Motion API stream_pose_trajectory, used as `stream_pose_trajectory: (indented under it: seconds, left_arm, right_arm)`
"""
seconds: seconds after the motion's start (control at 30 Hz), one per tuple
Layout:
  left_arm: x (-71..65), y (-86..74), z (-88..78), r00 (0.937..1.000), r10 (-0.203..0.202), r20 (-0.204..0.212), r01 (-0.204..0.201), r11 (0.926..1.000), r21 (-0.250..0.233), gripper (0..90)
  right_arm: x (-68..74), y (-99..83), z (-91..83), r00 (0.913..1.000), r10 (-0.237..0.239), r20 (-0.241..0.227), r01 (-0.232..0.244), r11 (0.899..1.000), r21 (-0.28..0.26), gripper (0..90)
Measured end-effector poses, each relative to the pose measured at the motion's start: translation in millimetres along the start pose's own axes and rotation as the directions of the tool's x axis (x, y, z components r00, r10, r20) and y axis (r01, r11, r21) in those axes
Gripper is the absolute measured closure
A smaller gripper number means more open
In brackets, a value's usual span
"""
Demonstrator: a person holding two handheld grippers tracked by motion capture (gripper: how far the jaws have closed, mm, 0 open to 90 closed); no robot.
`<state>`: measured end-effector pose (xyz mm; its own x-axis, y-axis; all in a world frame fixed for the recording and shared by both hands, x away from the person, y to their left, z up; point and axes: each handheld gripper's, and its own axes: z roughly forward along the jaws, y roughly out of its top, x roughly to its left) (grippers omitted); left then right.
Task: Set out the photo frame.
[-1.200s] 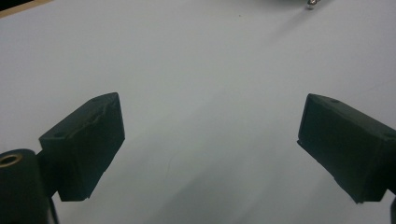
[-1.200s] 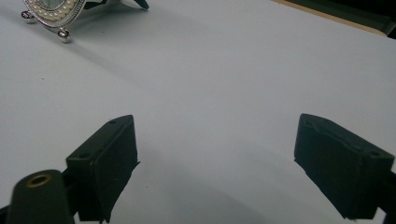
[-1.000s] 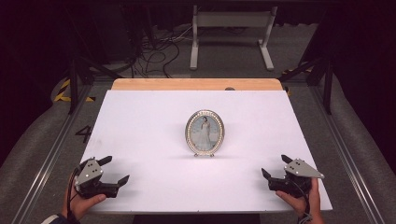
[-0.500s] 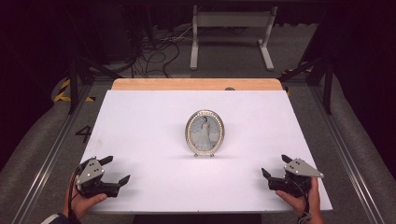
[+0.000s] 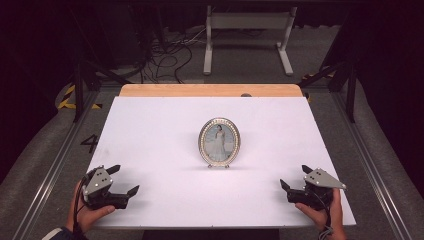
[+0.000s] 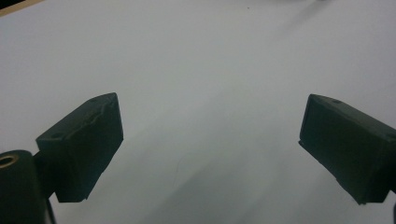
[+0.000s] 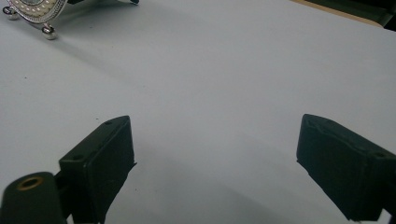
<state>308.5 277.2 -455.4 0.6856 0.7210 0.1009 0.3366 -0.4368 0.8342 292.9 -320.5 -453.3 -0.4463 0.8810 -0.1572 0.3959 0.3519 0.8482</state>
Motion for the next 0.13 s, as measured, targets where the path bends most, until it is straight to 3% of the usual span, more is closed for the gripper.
stream_pose_trajectory:
  seconds: [0.13]
  left_arm:
    - [6.5,9.3,3.2,0.9998,0.005,-0.02,-0.005,1.0,0.007,5.8]
  right_arm:
    - [-2.2,2.5,1.9,1.0,0.009,0.001,-0.009,1.0,0.011,7.6]
